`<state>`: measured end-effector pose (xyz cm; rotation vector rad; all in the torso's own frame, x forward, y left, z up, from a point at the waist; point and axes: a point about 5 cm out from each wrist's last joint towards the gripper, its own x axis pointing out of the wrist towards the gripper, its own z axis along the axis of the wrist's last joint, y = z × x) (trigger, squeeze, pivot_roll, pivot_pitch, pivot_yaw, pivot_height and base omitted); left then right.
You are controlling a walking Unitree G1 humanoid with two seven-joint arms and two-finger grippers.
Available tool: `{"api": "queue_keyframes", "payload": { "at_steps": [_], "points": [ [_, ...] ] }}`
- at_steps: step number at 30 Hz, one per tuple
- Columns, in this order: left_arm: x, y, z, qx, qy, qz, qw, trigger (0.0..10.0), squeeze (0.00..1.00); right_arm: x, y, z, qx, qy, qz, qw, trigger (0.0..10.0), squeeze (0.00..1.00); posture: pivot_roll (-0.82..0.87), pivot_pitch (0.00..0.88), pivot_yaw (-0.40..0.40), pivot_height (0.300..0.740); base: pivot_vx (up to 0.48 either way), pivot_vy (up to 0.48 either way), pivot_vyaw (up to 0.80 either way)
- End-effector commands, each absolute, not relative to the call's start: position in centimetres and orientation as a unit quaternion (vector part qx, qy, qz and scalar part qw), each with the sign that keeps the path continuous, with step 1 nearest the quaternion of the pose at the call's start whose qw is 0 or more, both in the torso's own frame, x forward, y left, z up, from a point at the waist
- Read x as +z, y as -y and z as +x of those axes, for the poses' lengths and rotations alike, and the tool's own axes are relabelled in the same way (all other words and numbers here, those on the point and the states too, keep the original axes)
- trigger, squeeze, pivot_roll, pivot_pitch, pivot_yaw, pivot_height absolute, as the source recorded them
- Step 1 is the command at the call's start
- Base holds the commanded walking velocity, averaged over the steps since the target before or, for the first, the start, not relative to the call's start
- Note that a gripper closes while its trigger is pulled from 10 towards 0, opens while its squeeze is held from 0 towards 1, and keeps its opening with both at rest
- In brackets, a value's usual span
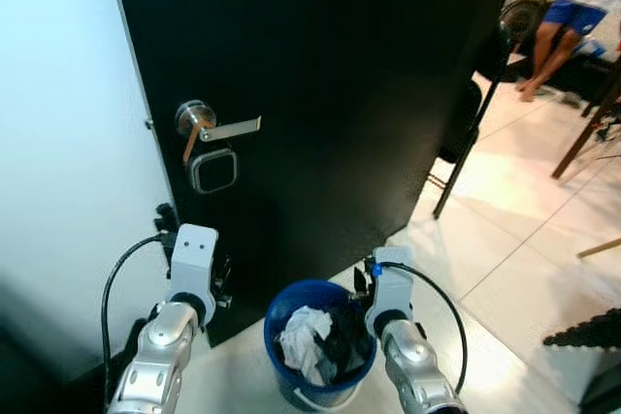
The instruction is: Clean up the room
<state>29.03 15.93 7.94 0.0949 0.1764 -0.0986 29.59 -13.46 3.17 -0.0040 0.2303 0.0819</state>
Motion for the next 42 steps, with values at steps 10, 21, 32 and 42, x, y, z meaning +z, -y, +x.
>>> {"api": "queue_keyframes", "payload": {
  "at_steps": [10,21,32,42],
  "points": [
    [7.84,-15.95,28.99,-0.051,-0.095,0.048,0.993,10.0,0.00,3.15,13.54,29.56,0.038,-0.117,-0.002,0.992,10.0,0.00,0.11,0.010,-0.065,0.740,-0.240,0.000,0.00],
    [7.92,-15.91,29.09,-0.054,-0.095,0.050,0.993,10.0,0.00,3.09,13.49,29.53,0.036,-0.118,-0.001,0.992,10.0,0.00,0.11,0.009,-0.061,0.740,0.000,0.000,0.00],
    [7.88,-15.82,29.21,-0.057,-0.101,0.054,0.992,10.0,0.00,3.04,13.76,29.51,0.031,-0.119,-0.001,0.992,10.0,0.00,0.11,0.009,-0.053,0.740,0.000,0.000,0.00],
    [7.74,-15.56,29.36,-0.059,-0.105,0.061,0.991,10.0,0.00,2.66,14.09,29.35,0.022,-0.134,-0.005,0.991,10.0,0.00,0.10,0.005,-0.052,0.740,0.000,0.000,-0.14]
  ]
}}
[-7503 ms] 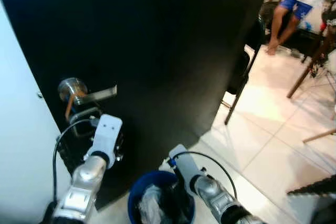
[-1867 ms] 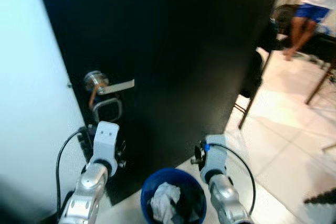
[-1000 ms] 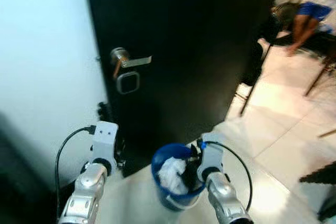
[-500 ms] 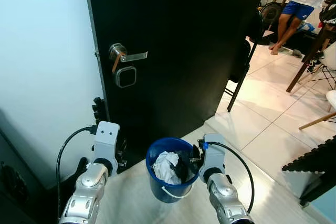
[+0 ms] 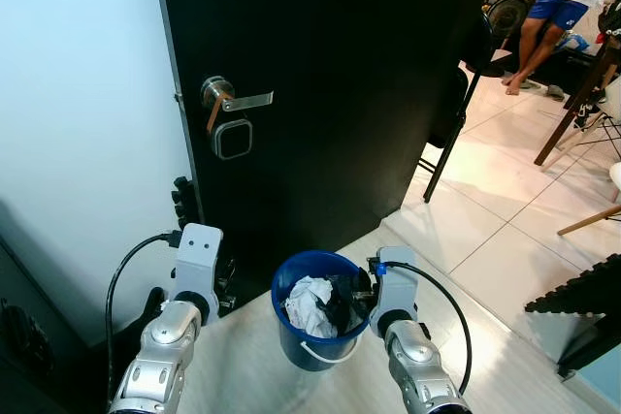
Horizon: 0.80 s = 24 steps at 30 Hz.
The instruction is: Clean up the room
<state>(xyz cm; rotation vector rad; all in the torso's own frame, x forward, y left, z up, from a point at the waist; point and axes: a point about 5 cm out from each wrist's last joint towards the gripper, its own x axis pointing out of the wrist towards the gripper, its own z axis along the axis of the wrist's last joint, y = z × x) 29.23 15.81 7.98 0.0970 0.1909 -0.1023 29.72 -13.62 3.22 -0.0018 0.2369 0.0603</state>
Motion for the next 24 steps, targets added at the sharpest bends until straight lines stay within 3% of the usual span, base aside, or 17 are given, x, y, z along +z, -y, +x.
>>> {"api": "queue_keyframes", "payload": {
  "at_steps": [1,24],
  "points": [
    [7.7,-15.6,29.4,-0.059,-0.105,0.061,0.991,10.0,0.00,2.7,14.1,29.4,0.022,-0.134,-0.005,0.991,10.0,0.00,0.10,0.005,-0.052,0.740,0.000,0.000,-0.47],
    [6.9,-15.0,29.3,-0.070,-0.111,0.070,0.989,10.0,0.00,2.1,15.3,28.8,-0.022,-0.147,-0.030,0.988,10.0,0.00,0.09,0.000,-0.050,0.740,0.000,0.000,-0.79]
  ]
}}
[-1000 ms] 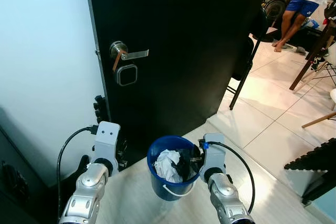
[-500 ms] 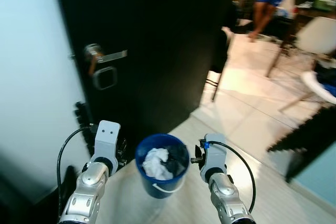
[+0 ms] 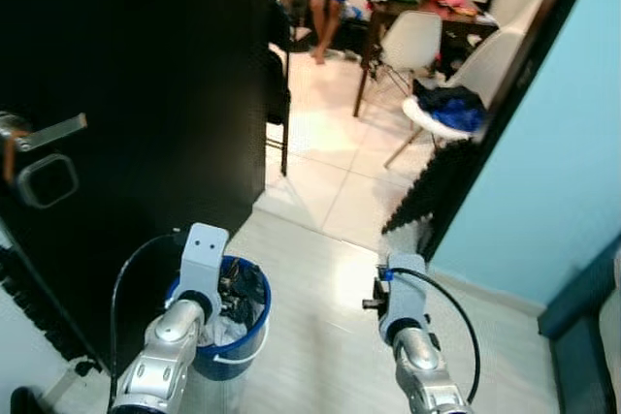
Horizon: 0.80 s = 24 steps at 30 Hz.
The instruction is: Clean up the room
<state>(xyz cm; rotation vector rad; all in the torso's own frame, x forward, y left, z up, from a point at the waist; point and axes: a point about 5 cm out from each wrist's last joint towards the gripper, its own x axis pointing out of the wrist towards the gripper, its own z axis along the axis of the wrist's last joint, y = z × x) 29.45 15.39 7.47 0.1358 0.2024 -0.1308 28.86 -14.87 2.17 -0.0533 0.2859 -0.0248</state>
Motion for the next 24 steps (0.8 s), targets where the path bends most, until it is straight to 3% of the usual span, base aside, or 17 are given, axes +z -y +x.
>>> {"api": "queue_keyframes", "payload": {
  "at_steps": [1,24],
  "points": [
    [6.85,-15.04,29.26,-0.070,-0.111,0.070,0.989,10.0,0.00,2.06,15.33,28.77,-0.022,-0.147,-0.030,0.988,10.0,0.00,0.09,0.000,-0.050,0.740,0.000,0.000,-0.80],
    [7.11,-15.53,30.22,-0.053,-0.105,0.075,0.990,10.0,0.00,1.84,16.00,28.35,-0.058,-0.146,-0.031,0.987,10.0,0.00,0.10,0.000,-0.051,0.740,0.000,0.000,-0.80]
  ]
}}
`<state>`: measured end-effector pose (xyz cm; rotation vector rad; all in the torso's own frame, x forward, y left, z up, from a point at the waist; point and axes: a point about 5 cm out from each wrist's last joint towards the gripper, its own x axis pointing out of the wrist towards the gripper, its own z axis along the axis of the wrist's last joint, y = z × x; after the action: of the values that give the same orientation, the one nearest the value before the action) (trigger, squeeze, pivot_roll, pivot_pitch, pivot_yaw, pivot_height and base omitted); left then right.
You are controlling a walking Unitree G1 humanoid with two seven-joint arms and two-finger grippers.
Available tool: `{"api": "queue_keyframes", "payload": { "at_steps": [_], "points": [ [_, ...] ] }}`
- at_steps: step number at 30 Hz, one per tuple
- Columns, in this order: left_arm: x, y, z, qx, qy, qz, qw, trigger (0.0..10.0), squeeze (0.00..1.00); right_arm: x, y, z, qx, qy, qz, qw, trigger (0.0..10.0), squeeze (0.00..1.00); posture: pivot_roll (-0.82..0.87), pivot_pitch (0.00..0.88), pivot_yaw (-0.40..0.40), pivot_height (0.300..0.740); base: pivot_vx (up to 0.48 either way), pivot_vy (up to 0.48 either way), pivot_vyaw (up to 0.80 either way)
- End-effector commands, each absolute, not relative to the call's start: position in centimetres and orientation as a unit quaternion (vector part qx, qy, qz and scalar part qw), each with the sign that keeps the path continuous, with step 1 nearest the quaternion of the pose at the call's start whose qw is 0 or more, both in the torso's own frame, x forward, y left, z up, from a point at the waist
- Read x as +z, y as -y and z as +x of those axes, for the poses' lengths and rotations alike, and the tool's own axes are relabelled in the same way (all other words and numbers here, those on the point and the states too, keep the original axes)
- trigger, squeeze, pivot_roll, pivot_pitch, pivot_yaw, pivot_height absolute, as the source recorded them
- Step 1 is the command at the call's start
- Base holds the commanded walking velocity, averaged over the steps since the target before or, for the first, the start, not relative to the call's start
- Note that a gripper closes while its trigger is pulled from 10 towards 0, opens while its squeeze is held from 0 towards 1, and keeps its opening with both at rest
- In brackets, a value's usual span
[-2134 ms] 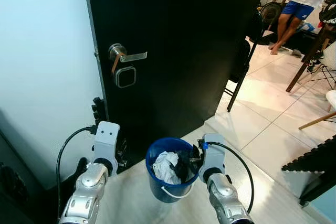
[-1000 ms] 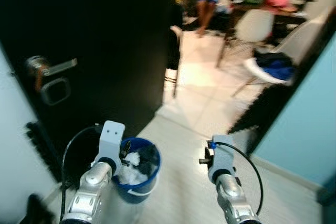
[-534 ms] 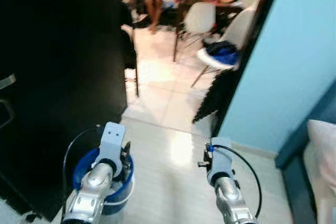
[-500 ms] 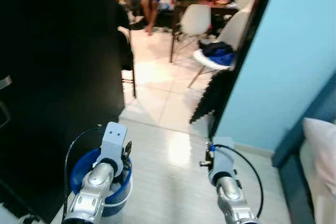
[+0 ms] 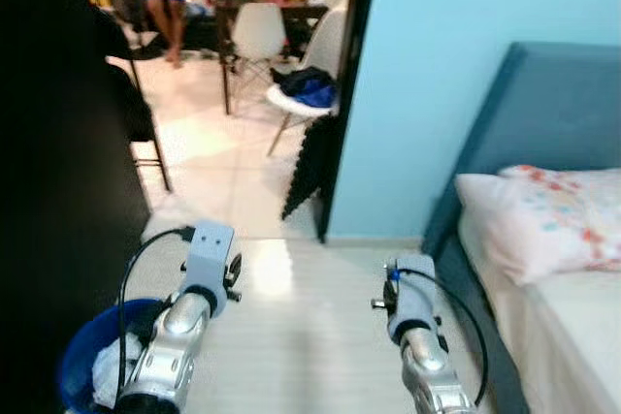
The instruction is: Clean up the room
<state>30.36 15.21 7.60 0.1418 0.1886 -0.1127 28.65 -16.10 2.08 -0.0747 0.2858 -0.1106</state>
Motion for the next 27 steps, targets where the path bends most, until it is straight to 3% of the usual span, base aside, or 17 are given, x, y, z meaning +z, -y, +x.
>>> {"api": "queue_keyframes", "payload": {
  "at_steps": [1,27],
  "points": [
    [7.1,-15.6,30.2,-0.052,-0.104,0.076,0.990,10.0,0.00,1.8,16.0,28.3,-0.058,-0.146,-0.032,0.987,10.0,0.00,0.10,0.000,-0.052,0.740,0.000,0.000,-0.80],
    [6.6,-15.5,29.2,-0.041,-0.108,0.061,0.991,10.0,0.00,2.0,16.8,28.1,-0.061,-0.147,-0.039,0.986,10.0,0.00,0.08,0.000,-0.068,0.740,0.000,0.000,-0.80]
  ]
}}
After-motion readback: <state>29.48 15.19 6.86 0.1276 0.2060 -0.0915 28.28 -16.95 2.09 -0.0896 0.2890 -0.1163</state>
